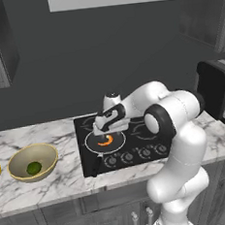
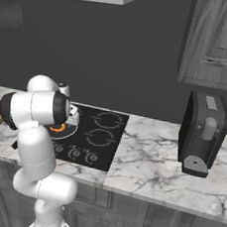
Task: Place the shrimp on the plate and place the lime on the same plate.
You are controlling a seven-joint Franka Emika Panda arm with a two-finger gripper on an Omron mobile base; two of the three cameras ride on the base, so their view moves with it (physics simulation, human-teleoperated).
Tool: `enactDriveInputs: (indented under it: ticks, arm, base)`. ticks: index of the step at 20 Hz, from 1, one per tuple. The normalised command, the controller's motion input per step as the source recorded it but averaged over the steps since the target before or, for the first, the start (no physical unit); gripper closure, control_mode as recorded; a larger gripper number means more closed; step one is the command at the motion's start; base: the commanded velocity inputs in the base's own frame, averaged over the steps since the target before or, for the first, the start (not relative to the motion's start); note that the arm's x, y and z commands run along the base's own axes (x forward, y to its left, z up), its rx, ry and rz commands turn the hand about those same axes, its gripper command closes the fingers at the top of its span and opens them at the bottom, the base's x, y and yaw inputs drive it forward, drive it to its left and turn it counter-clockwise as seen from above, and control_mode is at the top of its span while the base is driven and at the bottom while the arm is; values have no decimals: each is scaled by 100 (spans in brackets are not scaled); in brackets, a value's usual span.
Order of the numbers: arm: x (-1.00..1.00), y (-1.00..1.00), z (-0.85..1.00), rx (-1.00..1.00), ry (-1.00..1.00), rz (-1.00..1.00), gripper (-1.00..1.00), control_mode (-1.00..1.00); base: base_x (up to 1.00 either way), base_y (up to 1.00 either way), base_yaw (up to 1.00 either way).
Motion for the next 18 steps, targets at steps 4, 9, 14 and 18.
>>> enactDriveInputs:
  ticks: [4,9,14,18]
  arm:
    - [0,9,-13,0,3,0,-100,-100]
    - [0,2,-8,0,2,0,-100,-100]
    - [0,0,-12,0,0,0,-100,-100]
    - [0,0,-13,0,0,0,-100,-100]
  base:
    - [0,0,0]
    - [0,0,0]
    - [0,0,0]
    - [0,0,0]
